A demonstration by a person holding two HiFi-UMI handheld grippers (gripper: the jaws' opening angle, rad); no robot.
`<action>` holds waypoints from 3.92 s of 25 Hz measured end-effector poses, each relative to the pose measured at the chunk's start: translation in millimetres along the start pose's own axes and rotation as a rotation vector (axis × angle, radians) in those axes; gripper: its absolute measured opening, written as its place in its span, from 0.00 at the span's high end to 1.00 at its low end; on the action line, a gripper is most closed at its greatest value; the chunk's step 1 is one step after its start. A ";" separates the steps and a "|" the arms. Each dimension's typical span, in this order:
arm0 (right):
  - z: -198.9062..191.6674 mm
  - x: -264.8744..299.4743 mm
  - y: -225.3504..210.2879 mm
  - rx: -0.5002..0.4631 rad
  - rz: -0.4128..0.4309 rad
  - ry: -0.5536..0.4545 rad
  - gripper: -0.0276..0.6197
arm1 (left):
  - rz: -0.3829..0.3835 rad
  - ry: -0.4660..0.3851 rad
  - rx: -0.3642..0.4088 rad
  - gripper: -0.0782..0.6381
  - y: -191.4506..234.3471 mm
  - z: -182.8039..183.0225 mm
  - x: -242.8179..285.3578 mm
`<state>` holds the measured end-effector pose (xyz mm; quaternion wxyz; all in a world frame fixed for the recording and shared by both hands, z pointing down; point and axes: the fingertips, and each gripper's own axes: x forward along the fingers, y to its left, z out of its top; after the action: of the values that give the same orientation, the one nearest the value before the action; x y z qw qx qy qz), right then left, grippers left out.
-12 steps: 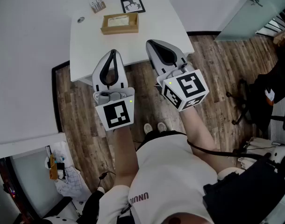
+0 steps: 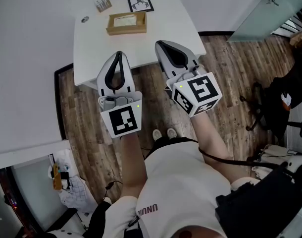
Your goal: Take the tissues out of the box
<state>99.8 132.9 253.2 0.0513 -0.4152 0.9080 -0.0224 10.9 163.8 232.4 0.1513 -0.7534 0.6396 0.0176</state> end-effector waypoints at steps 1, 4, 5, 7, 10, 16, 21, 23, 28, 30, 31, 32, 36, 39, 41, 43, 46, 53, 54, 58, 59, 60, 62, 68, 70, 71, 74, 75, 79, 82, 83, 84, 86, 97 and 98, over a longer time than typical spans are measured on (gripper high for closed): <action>-0.3 0.4 -0.2 0.001 -0.001 0.000 0.93 | 0.000 0.000 0.001 0.87 0.2 -0.2 0.1; -1.8 2.2 -2.1 0.012 -0.010 0.001 0.93 | -0.001 -0.001 0.001 0.87 1.3 -0.5 0.4; -2.6 2.8 -2.8 0.013 -0.016 0.004 0.93 | 0.000 -0.001 0.002 0.87 1.9 -0.5 0.2; -3.3 3.9 -3.2 0.010 -0.026 0.006 0.93 | 0.001 -0.002 0.002 0.87 3.9 -0.2 -0.3; -3.1 5.3 -2.0 0.012 -0.033 0.005 0.93 | -0.003 -0.005 -0.002 0.87 7.9 -0.5 -0.9; -2.8 9.8 -4.0 0.016 -0.076 -0.001 0.93 | 0.015 0.001 -0.005 0.87 26.9 -5.8 -2.7; -4.1 14.4 3.6 0.012 -0.087 -0.002 0.92 | 0.013 -0.007 0.000 0.87 41.4 -6.7 -7.1; -3.7 18.8 6.0 0.003 -0.084 -0.004 0.92 | 0.018 -0.008 0.005 0.87 48.6 -7.7 -5.4; -4.1 30.8 -0.9 -0.010 -0.089 -0.007 0.92 | 0.029 -0.015 0.005 0.87 58.8 -10.3 2.2; -5.1 38.3 -7.5 -0.005 -0.089 -0.006 0.92 | 0.034 -0.014 0.008 0.87 62.0 -12.5 9.0; -5.7 42.9 -11.0 -0.002 -0.087 -0.006 0.92 | 0.039 -0.013 0.008 0.87 64.0 -13.9 13.1; -6.4 47.8 -14.6 0.000 -0.084 -0.005 0.92 | 0.044 -0.013 0.007 0.87 66.1 -15.6 17.5; -11.2 70.8 -32.1 0.004 -0.073 0.005 0.92 | 0.057 -0.002 0.010 0.87 71.5 -26.2 38.9; -14.8 90.3 -46.6 0.009 -0.066 0.011 0.92 | 0.071 0.007 0.013 0.87 77.6 -33.9 58.1; -16.0 104.5 -55.6 0.008 -0.057 0.014 0.92 | 0.083 0.009 0.015 0.87 83.1 -38.0 72.4; -16.1 118.2 -64.9 0.004 -0.048 0.018 0.92 | 0.095 0.011 0.018 0.87 88.3 -41.3 86.4; -16.4 137.8 -81.7 0.006 -0.039 0.024 0.92 | 0.110 0.020 0.024 0.87 93.9 -47.1 107.4; -16.9 181.8 -112.9 0.002 -0.002 0.045 0.92 | 0.153 0.041 0.038 0.87 107.1 -57.0 151.2; -17.0 188.4 -116.8 0.002 0.006 0.047 0.92 | 0.159 0.044 0.039 0.87 108.9 -58.7 157.3; -17.6 212.3 -129.1 -0.008 0.043 0.054 0.92 | 0.192 0.050 0.046 0.87 116.5 -64.6 177.8; -18.1 217.9 -132.2 -0.010 0.053 0.057 0.92 | 0.199 0.050 0.047 0.87 117.6 -65.7 182.5; -19.1 223.2 -135.3 -0.011 0.063 0.061 0.92 | 0.206 0.052 0.049 0.87 118.6 -67.0 187.0; -22.0 233.1 -140.8 -0.014 0.081 0.070 0.92 | 0.220 0.056 0.052 0.87 120.7 -70.5 194.7; -32.1 254.8 -151.4 -0.027 0.118 0.097 0.92 | 0.255 0.075 0.051 0.87 127.6 -82.7 207.8; -37.8 261.4 -152.5 -0.031 0.129 0.112 0.92 | 0.261 0.085 0.047 0.87 130.3 -88.1 211.4; -41.2 264.2 -152.5 -0.034 0.135 0.121 0.92 | 0.263 0.091 0.048 0.87 131.8 -90.8 212.7; -50.1 272.6 -153.6 -0.046 0.149 0.141 0.92 | 0.252 0.102 0.084 0.87 137.2 -100.0 217.6; -52.8 276.2 -154.0 -0.051 0.152 0.147 0.92 | 0.248 0.104 0.092 0.87 139.3 -103.0 220.2; -66.0 292.9 -154.2 -0.062 0.170 0.181 0.92 | 0.233 0.119 0.086 0.87 149.3 -116.9 233.0; -75.2 306.7 -156.4 -0.066 0.171 0.206 0.92 | 0.211 0.127 0.084 0.87 156.9 -126.5 244.7; -77.9 311.0 -157.2 -0.066 0.169 0.212 0.92 | 0.202 0.130 0.083 0.87 158.8 -129.5 248.6; -80.4 314.7 -158.0 -0.065 0.168 0.218 0.92 | 0.193 0.132 0.081 0.87 160.5 -132.3 252.3; -85.3 321.0 -159.0 -0.067 0.165 0.232 0.92 | 0.177 0.137 0.074 0.87 163.9 -138.1 258.7; -134.0 350.1 -142.6 -0.137 0.232 0.390 0.74 | 0.115 0.186 0.016 0.87 185.3 -178.6 280.0; -138.8 351.2 -140.6 -0.145 0.241 0.405 0.73 | 0.111 0.190 0.010 0.87 186.0 -182.1 280.8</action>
<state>-38.3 -224.9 376.6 -0.1594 -0.2935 0.9420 -0.0339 -149.0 -176.3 306.0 0.0928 -0.7143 0.6919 -0.0488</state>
